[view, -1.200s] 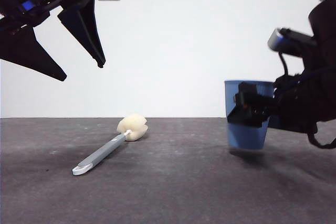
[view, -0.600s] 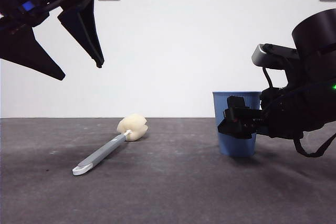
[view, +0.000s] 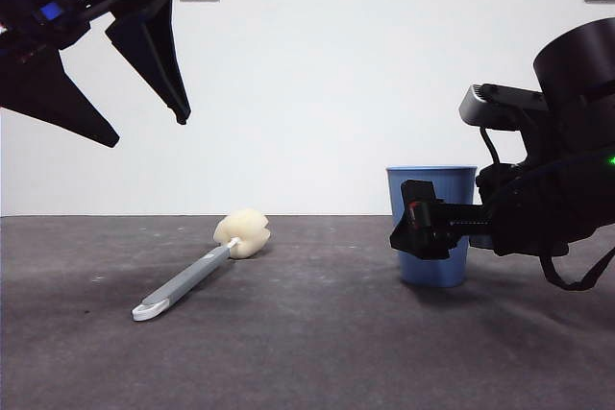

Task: Pick up the cup brush,pick up the cup,insert the brush into the cup,clean the cup,put the cup brush back,put the cup back to the fixed position on the table

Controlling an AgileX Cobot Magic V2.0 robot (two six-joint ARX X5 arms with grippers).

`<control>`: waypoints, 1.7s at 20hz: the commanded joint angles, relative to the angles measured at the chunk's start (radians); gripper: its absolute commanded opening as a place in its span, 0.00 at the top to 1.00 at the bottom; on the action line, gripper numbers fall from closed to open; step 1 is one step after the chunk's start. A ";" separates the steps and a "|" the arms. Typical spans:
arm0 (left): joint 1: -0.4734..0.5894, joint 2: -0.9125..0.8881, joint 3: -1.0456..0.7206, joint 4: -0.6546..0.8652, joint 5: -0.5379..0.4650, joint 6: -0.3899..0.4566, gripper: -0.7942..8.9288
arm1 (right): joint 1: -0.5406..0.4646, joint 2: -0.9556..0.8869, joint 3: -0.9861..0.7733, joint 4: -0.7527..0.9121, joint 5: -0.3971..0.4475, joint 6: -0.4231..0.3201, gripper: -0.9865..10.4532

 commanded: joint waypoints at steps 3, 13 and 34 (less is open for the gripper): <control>-0.003 0.000 -0.009 -0.011 -0.006 0.013 0.56 | 0.003 -0.048 -0.003 -0.042 0.001 0.001 0.42; -0.003 0.000 -0.009 -0.082 -0.002 0.125 0.56 | 0.086 -0.520 -0.003 -0.754 -0.001 0.119 0.42; -0.003 0.000 -0.009 -0.202 0.364 0.221 0.93 | 0.208 -1.108 0.291 -1.751 -0.130 0.240 0.92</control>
